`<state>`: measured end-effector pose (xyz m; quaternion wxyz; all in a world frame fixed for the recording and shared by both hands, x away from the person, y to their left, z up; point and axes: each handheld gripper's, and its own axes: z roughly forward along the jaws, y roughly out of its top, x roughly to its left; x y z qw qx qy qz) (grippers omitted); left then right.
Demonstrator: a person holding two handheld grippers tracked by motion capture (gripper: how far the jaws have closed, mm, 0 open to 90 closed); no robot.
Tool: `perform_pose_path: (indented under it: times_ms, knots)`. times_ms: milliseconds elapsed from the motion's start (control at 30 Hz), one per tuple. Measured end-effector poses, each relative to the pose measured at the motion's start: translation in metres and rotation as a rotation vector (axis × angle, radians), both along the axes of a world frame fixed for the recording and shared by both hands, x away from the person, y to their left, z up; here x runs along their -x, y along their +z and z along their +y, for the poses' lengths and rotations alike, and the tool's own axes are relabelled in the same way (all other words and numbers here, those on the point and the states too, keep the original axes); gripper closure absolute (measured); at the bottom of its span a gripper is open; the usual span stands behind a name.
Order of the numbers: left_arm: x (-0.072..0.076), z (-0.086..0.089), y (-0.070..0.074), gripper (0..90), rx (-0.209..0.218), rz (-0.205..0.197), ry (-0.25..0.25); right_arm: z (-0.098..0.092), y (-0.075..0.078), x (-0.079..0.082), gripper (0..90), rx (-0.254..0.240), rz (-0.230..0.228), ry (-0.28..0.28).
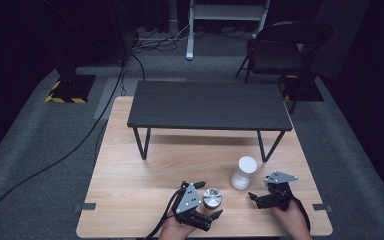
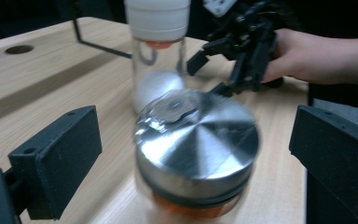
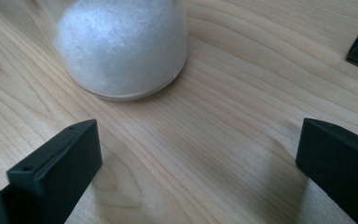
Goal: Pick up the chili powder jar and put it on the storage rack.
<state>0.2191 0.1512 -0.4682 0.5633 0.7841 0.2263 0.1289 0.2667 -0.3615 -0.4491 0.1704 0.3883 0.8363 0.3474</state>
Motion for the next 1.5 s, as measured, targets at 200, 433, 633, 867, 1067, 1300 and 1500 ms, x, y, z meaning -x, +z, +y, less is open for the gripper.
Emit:
perform_pose_path:
  times_ms: [200,433,633,867,1067,1300,1500]
  knots:
    - [0.001,-0.008,-0.014,4.5,-0.021,0.019,0.026,0.000,0.000,0.000,0.0,0.000,0.000,0.000]
    - [0.004,-0.014,-0.022,16.2,-0.066,-0.006,0.027,0.000,0.000,0.000,0.0,0.000,0.000,0.001]
    - [0.004,-0.014,-0.022,29.6,-0.079,-0.020,0.010,0.000,0.000,0.000,0.0,0.000,0.000,0.001]
    - [0.004,-0.015,-0.021,29.9,-0.081,-0.016,0.013,0.000,0.000,0.000,0.0,0.000,0.000,0.001]
    - [0.004,-0.015,-0.021,30.0,-0.082,-0.012,0.015,0.000,0.000,0.000,0.0,0.000,0.000,0.001]
    - [0.004,-0.015,-0.021,30.0,-0.082,-0.007,0.017,0.000,0.000,0.000,0.0,0.000,0.000,0.001]
    - [0.004,-0.015,-0.020,30.0,-0.084,-0.002,0.019,0.000,0.000,0.000,0.0,0.000,0.000,0.001]
